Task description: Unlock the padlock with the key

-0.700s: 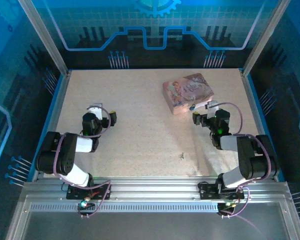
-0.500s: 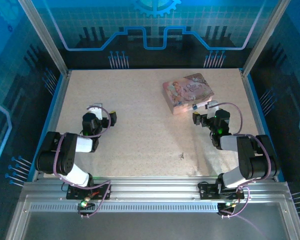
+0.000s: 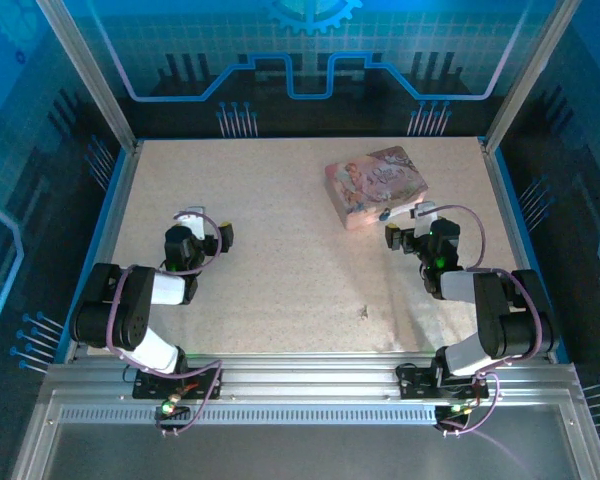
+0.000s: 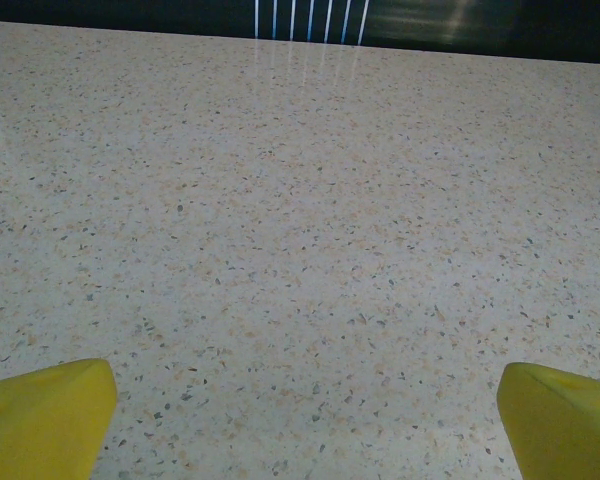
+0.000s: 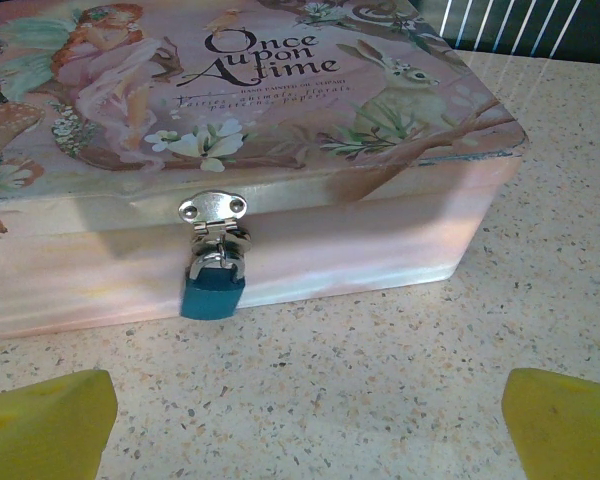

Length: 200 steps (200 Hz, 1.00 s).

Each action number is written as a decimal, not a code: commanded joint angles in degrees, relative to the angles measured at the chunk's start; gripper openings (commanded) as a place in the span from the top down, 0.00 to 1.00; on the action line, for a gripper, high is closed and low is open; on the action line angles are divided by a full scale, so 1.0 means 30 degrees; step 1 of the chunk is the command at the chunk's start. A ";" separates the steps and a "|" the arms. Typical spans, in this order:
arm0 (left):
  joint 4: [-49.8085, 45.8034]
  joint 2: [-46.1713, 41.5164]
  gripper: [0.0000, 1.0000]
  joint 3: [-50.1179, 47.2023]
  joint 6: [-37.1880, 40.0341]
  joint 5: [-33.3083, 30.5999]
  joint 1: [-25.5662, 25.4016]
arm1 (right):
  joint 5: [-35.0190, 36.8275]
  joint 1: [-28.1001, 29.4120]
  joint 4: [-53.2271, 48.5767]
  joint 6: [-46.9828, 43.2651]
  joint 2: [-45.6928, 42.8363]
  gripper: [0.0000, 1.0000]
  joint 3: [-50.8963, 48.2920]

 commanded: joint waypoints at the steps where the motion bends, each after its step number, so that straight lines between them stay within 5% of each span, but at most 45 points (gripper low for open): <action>1: 0.0013 -0.0099 0.01 0.0361 0.0485 0.0435 0.0178 | 0.0321 0.0281 0.0064 -0.0132 0.0140 0.00 0.0273; 98: 0.0081 -0.0111 0.01 0.0320 0.0325 -0.0043 0.0178 | -0.0039 0.0098 0.0149 -0.0005 0.0119 0.00 0.0236; 140: 0.2527 -0.0660 0.01 -0.1168 0.0237 -0.0345 0.0178 | 0.0741 -0.0144 -0.1915 0.0472 -0.1922 0.00 0.0373; 200: -0.3103 -0.5458 0.01 -0.0400 -0.0057 -0.1025 0.0061 | 0.0411 -0.0515 -0.7867 0.1565 -0.5965 0.00 0.1807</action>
